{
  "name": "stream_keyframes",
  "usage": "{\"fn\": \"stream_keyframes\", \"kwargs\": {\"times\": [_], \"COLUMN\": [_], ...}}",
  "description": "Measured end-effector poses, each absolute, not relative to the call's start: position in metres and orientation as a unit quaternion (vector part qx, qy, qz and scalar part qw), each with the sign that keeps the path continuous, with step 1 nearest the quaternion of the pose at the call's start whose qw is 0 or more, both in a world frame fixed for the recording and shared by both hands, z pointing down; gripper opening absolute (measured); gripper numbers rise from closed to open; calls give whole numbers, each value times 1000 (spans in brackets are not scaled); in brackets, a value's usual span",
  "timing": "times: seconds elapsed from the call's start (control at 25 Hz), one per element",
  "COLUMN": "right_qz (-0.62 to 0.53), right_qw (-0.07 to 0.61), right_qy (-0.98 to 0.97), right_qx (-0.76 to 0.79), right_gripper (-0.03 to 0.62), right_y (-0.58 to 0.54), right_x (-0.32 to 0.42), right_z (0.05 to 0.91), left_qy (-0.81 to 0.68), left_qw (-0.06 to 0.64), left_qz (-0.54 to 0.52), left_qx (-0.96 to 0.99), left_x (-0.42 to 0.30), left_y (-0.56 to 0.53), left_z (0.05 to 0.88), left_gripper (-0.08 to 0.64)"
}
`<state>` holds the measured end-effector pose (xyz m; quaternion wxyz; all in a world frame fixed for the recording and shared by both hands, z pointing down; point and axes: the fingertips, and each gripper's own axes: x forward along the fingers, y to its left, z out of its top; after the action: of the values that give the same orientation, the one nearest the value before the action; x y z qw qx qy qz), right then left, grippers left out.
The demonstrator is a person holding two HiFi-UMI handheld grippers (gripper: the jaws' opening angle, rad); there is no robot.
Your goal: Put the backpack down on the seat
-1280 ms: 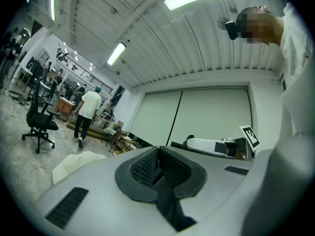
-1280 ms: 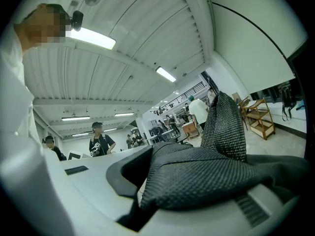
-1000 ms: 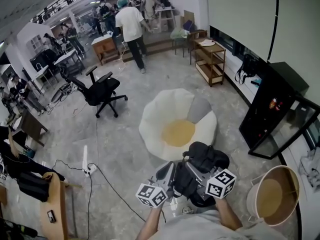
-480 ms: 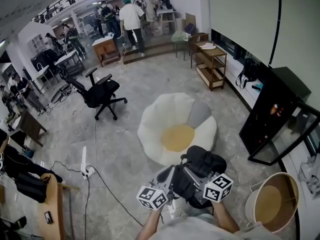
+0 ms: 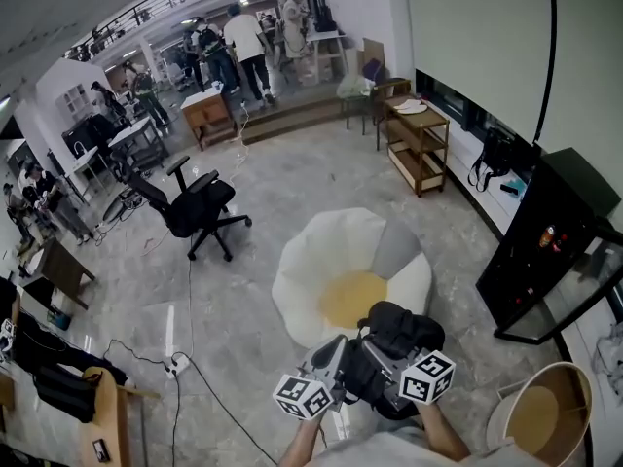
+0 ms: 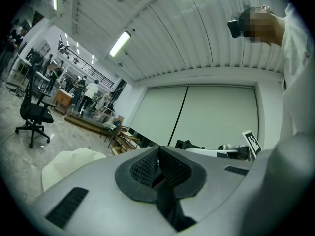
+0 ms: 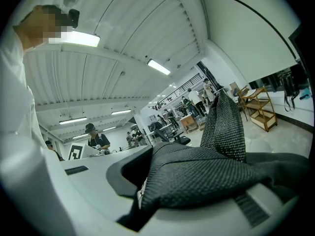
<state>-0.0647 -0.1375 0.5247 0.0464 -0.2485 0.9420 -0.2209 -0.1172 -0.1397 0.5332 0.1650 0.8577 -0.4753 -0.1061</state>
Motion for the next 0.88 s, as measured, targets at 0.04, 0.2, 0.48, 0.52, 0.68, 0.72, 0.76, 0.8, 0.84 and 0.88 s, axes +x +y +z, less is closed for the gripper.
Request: {"fn": "stream_keyframes", "kwargs": {"times": [0.04,0.2,0.48,0.52,0.68,0.72,0.76,0.8,0.84,0.88], "right_qz": [-222,-223,-208,-205,-193,-191,-189,-188,-186,-186], "right_qw": [46,49,51,51,46,45,44,43,41,39], "right_qy": [942,942,948,950,954,955,956,957,958,959], "right_qx": [-247,-245,-234,-231,-224,-222,-219,-216,-213,-210], "right_gripper": [57,57,57,57,57,57,57,57,57,57], "right_y": [-149,-196,-286,-298,-342,-353,-364,-375,-384,-393], "right_x": [-67,-72,-74,-76,-82,-83,-84,-86,-87,-89], "right_z": [524,519,498,496,491,490,490,490,491,492], "left_qy": [-475,-473,-476,-477,-483,-485,-487,-489,-490,-492], "left_qw": [166,162,149,146,133,130,126,124,121,120], "left_qz": [-106,-107,-107,-107,-112,-114,-117,-119,-121,-122], "left_qx": [858,859,860,860,858,857,856,855,855,854], "left_x": [-118,-122,-121,-122,-126,-128,-130,-131,-133,-133], "left_y": [-152,-201,-285,-296,-337,-348,-358,-367,-376,-384], "left_z": [533,527,507,505,497,495,493,492,492,492], "left_gripper": [38,38,38,38,38,38,38,37,38,38]}}
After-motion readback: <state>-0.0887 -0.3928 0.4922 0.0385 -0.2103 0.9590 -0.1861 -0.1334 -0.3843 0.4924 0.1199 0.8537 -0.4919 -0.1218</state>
